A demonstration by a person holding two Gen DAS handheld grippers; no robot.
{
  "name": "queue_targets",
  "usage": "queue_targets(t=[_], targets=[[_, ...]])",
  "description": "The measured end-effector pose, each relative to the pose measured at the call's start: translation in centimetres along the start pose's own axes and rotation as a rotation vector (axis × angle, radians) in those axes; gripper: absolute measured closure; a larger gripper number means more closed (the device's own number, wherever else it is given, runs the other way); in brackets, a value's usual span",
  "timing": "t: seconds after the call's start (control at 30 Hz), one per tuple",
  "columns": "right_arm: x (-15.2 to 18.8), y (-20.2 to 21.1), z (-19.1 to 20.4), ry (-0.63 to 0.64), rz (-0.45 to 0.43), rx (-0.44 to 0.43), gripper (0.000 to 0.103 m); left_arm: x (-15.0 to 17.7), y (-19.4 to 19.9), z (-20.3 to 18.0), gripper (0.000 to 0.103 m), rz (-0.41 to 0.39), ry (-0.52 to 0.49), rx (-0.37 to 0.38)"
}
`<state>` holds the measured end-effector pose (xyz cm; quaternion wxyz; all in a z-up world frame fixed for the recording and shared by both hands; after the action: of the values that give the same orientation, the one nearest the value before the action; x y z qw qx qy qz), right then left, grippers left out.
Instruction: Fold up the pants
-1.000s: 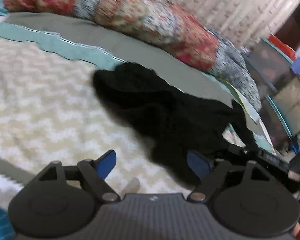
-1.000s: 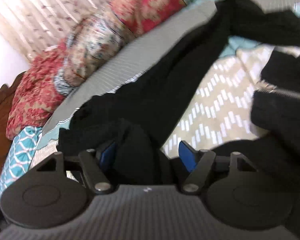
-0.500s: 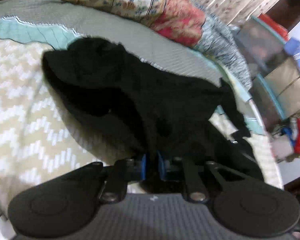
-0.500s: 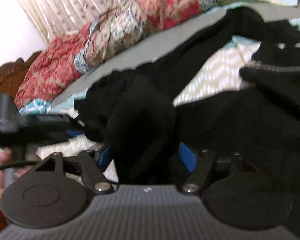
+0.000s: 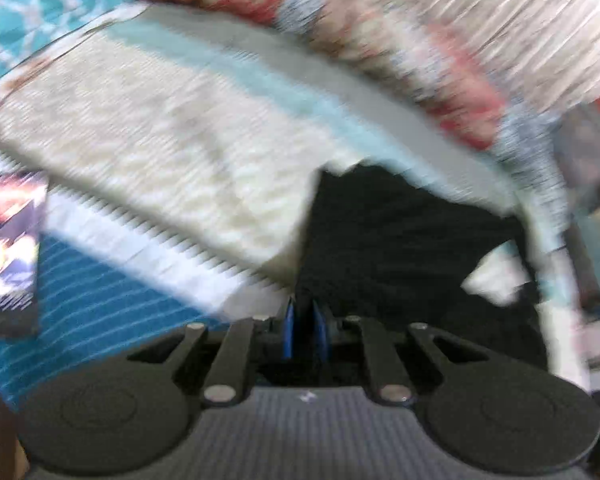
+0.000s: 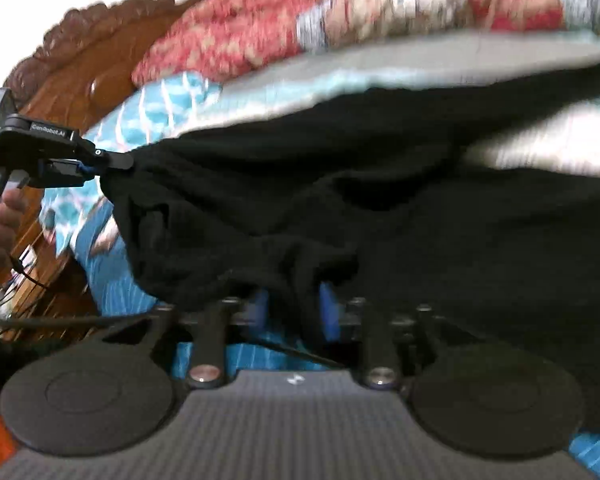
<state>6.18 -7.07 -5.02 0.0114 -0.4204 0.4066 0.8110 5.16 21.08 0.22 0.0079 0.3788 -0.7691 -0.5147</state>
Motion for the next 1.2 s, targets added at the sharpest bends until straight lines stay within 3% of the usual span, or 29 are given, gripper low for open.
queue_targets(t=[0.03,0.1,0.2,0.23,0.27,0.4,0.5,0.6,0.7,0.77,0.83,0.87,0.9,1.07,1.2], targets=[[0.2,0.0,-0.3,-0.004,0.003,0.014,0.051,0.6,-1.1,1.1,0.090,0.017,0.006,-0.047],[-0.1,1.1,-1.2,-0.015,-0.018,0.032,0.051,1.4,-2.1,2.5,0.083,0.026,0.053,-0.072],[-1.7,5.3,-3.8,-0.055,-0.113,0.078,0.051,1.1,-1.2,3.4,0.068,-0.056,0.064,-0.130],[-2.3,7.1,-5.4,-0.066,-0.153,0.122,0.051,0.8,-0.6,3.7,0.058,-0.093,0.056,-0.156],[-2.7,8.6,-7.1,-0.074,-0.186,0.176,0.050,0.8,0.1,3.9,0.054,-0.112,0.057,-0.166],[-4.3,13.0,-15.2,-0.104,-0.240,0.470,0.049,0.3,0.8,4.3,0.054,-0.125,0.072,-0.163],[-5.2,14.0,-21.0,-0.109,-0.235,0.615,0.048,0.5,1.3,3.1,0.054,-0.129,0.071,-0.140],[-5.5,11.9,-23.6,-0.118,-0.175,0.609,0.045,0.7,1.4,1.3,0.054,-0.135,0.034,-0.113],[-5.8,9.0,-23.3,-0.104,-0.132,0.529,0.043,0.5,1.2,-0.8,0.054,-0.151,-0.015,-0.093],[-5.7,7.8,-22.5,-0.061,-0.106,0.549,0.043,0.6,0.6,-2.0,0.053,-0.139,-0.039,-0.080],[-5.2,7.4,-23.7,-0.077,-0.079,0.608,0.054,0.7,-0.2,-2.9,0.053,-0.122,-0.054,-0.086],[-4.9,7.7,-24.8,-0.104,-0.074,0.646,0.088,0.8,-0.6,-3.3,0.053,-0.114,-0.059,-0.085],[-4.8,8.7,-25.8,-0.140,-0.087,0.683,0.098,0.9,-1.0,-3.6,0.053,-0.106,-0.064,-0.084],[-4.6,21.1,-29.1,-0.341,-0.364,0.845,0.098,1.3,-2.5,-4.4,0.053,-0.093,-0.099,-0.117],[-1.1,33.1,-31.2,-0.535,-0.572,0.980,0.098,1.4,-3.5,-3.9,0.053,-0.080,-0.100,-0.162]])
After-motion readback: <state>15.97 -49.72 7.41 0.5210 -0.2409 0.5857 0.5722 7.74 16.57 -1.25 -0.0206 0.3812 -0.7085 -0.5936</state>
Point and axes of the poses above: each gripper's, at about its wrist camera, not at the fingertips, and y roughly against the way its jaws point, z to its left, x to its underside, the point moved 10 cm from there along -y, roughly the way its jaws point, and after that the axes turned 10 degrees about y, right-handed, at the moved point
